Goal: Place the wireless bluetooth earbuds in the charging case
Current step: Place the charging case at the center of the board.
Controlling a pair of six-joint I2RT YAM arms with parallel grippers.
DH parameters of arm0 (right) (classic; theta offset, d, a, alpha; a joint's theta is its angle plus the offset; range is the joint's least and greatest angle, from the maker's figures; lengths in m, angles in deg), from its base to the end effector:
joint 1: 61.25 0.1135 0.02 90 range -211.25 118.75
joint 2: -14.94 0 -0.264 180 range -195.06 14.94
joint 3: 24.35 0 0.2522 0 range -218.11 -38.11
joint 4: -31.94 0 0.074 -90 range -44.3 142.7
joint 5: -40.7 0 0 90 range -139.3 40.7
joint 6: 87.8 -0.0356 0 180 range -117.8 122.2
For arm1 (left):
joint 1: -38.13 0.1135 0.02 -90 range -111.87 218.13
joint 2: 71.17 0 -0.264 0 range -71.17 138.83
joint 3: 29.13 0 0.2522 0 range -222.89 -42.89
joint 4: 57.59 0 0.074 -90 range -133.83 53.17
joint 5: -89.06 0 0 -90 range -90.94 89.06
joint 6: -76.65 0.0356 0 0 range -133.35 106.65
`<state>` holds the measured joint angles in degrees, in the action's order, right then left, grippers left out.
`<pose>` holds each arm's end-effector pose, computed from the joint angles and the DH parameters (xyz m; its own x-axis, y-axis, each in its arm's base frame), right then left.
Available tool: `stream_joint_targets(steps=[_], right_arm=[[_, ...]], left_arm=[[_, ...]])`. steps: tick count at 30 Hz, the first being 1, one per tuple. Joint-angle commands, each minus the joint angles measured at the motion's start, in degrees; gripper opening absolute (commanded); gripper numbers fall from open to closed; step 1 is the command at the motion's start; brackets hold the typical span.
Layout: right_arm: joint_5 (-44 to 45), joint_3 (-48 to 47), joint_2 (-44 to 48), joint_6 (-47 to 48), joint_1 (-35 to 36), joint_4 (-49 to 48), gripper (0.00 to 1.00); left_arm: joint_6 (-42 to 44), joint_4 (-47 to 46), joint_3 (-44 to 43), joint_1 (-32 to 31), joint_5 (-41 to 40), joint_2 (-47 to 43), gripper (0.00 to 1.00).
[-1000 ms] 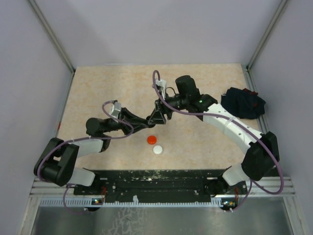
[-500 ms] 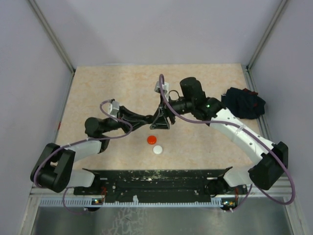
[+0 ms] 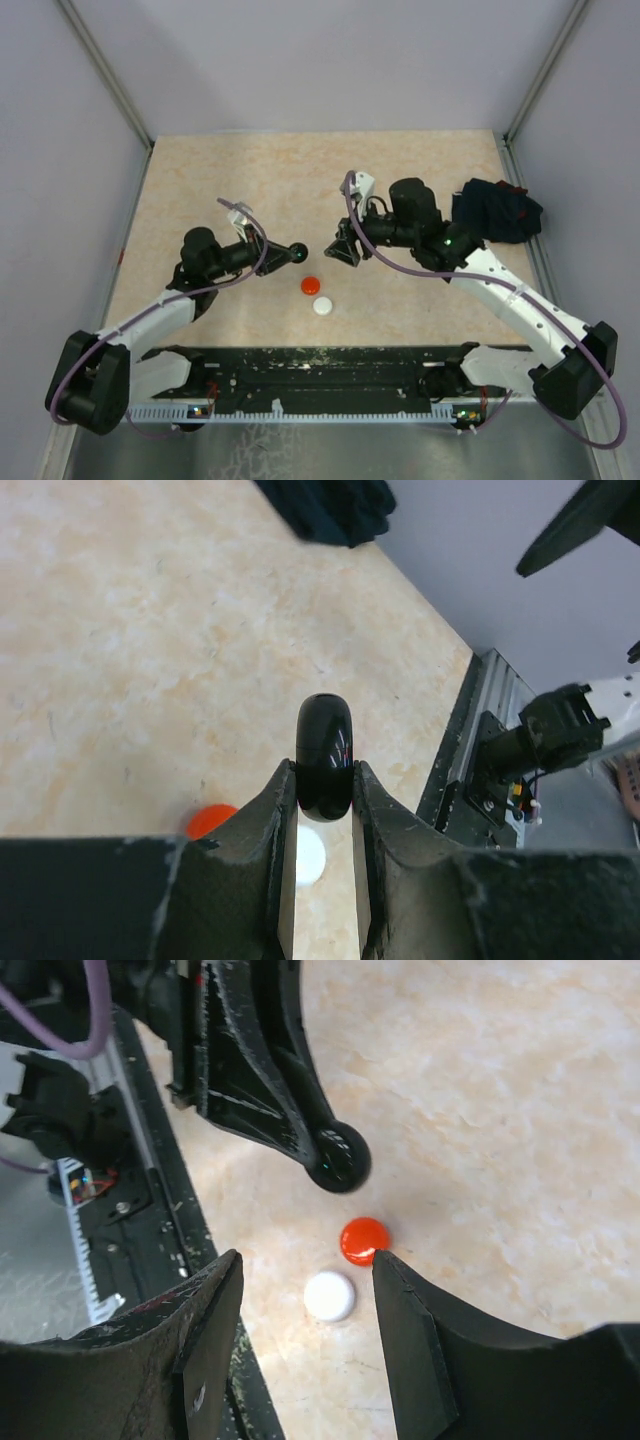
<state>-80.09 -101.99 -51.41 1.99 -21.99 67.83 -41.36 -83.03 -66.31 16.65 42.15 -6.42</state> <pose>0.1871 0.1764 0.3612 -0.3256 -0.2621 -0.9084 -0.9028 0.3716 0.2164 0.2059 -0.1072 0.2318 -0.4545 -0.1897 -0.8703 0.7807 0.3857 -0.4917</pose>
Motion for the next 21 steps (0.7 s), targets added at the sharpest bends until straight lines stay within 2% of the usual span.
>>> stream_joint_targets(steps=[1, 3, 7, 9, 12, 21], right_arm=[[9.8, 3.3, 3.6, -1.1, 0.3, -3.6, 0.55], [12.3, 5.0, 4.9, -1.7, 0.3, -4.0, 0.55], [20.0, 7.3, 7.5, -2.1, 0.3, -3.3, 0.55], [22.7, 7.8, 8.7, -2.0, 0.3, -2.4, 0.55], [24.5, 8.7, 10.7, -1.6, 0.3, -1.8, 0.55], [27.1, 11.8, 14.5, -1.4, 0.3, -1.5, 0.55]], left_arm=[[-0.5, 20.2, -1.4, 0.2, -9.2, -3.1, 0.03], [-1.6, 24.8, -0.9, 0.2, -11.1, -3.6, 0.03], [-5.9, 25.7, 2.5, 0.3, -12.3, -3.3, 0.05], [-7.4, 25.2, 4.3, 0.2, -12.5, -2.6, 0.12], [-10.1, 23.9, 6.6, 0.2, -12.4, -1.1, 0.22], [-12.9, 18.6, 8.1, -1.0, -10.4, 7.7, 0.29]])
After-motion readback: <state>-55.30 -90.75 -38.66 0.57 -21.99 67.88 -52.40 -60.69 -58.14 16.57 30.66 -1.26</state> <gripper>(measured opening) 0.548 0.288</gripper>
